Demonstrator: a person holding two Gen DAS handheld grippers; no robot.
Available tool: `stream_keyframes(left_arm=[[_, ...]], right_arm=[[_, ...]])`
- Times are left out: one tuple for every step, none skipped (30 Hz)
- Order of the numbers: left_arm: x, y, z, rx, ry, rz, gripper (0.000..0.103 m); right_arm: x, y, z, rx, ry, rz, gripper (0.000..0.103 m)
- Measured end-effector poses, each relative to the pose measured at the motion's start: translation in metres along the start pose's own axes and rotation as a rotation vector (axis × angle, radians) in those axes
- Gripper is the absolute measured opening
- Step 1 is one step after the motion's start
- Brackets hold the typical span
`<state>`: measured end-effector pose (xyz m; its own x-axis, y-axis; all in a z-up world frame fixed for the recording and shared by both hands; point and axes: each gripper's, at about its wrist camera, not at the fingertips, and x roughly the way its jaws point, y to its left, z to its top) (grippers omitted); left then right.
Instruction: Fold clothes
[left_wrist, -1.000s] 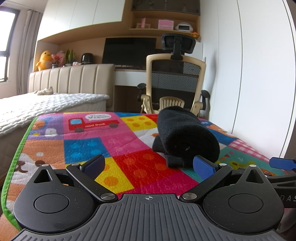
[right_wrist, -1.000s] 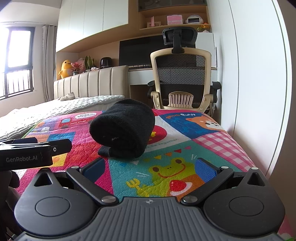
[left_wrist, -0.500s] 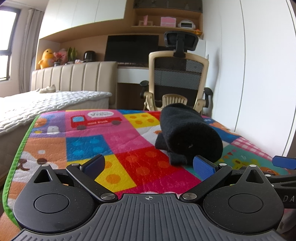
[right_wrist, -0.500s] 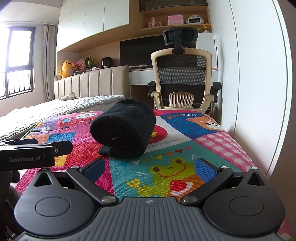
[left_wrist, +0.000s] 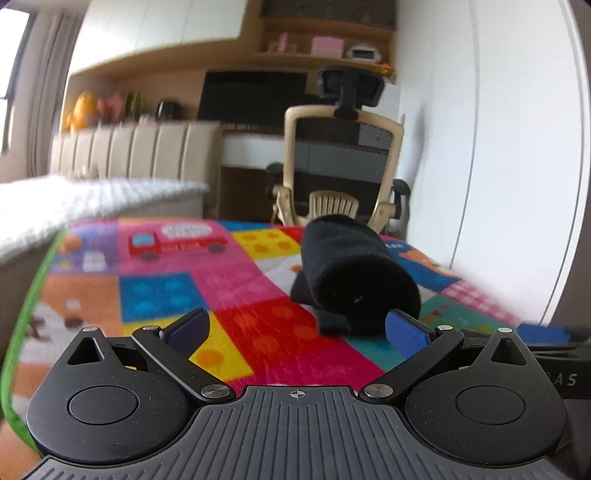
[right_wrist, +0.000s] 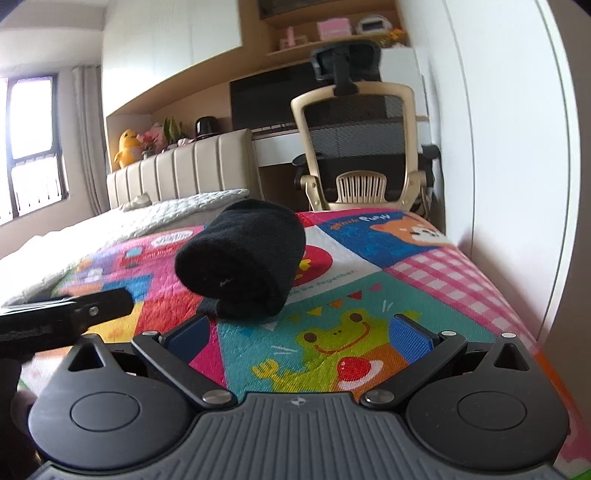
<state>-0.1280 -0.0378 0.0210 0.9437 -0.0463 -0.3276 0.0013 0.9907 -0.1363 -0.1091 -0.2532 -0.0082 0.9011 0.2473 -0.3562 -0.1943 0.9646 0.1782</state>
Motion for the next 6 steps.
stream_keyframes(left_arm=[[-0.001,0.002,0.002,-0.017,0.002,0.005,0.103],[-0.002,0.003,0.003,-0.024,-0.001,0.012,0.103],[-0.003,0.004,0.005,-0.023,-0.005,0.017,0.103],[-0.004,0.004,0.007,-0.022,-0.009,0.022,0.103],[-0.004,0.004,0.008,-0.022,-0.005,0.024,0.103],[-0.003,0.005,0.01,-0.024,0.006,0.019,0.103]], right_arm=[[-0.001,-0.003,0.002,0.018,0.001,0.001,0.103],[-0.002,-0.005,0.005,0.033,-0.002,0.006,0.103],[-0.002,-0.007,0.009,0.048,-0.006,0.012,0.103],[-0.002,-0.008,0.012,0.059,-0.003,0.022,0.103],[-0.002,-0.01,0.016,0.071,0.001,0.033,0.103],[-0.002,-0.011,0.02,0.083,0.005,0.044,0.103]])
